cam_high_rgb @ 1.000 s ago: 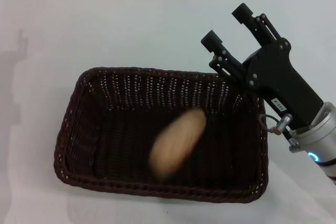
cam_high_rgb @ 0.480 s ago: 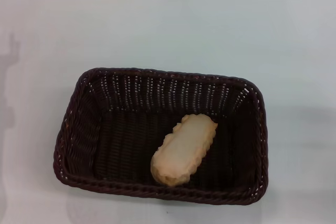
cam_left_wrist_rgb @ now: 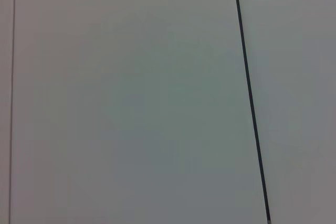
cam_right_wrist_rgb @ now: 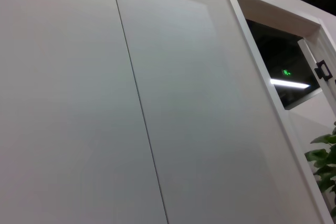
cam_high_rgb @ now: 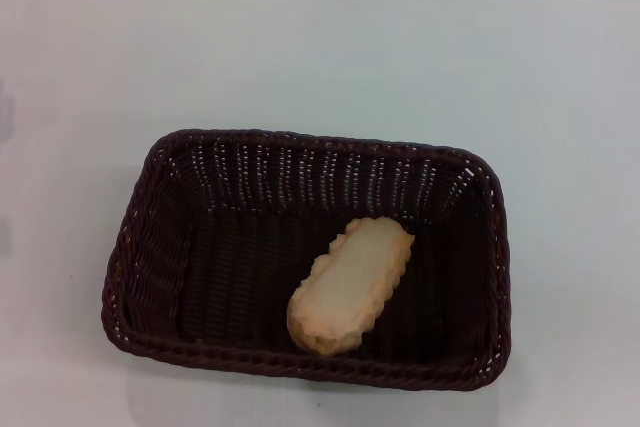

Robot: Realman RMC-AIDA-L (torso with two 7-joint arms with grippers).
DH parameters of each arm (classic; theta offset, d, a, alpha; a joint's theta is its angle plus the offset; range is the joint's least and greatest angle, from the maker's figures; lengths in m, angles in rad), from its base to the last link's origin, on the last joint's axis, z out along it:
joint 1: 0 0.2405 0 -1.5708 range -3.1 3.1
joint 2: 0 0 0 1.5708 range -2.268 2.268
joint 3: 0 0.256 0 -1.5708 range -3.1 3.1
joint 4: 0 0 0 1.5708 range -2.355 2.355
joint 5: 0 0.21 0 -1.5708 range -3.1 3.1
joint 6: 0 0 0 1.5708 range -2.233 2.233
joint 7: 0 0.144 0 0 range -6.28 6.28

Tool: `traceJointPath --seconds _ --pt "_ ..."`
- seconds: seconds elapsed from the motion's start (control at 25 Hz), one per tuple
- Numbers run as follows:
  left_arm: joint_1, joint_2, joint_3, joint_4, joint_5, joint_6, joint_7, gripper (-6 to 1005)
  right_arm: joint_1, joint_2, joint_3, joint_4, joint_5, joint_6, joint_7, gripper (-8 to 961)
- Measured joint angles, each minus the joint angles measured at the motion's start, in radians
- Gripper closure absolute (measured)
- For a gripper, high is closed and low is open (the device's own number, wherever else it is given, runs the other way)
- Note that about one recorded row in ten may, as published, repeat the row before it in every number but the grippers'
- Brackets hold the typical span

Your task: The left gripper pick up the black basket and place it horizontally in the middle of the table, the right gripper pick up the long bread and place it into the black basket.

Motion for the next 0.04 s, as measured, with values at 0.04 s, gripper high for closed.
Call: traceJointPath --seconds 0.04 --pt "0.0 0.0 0.0 0.003 0.0 0.0 -0.001 329 -0.002 0.001 -0.001 0.0 0.0 0.0 0.0 154"
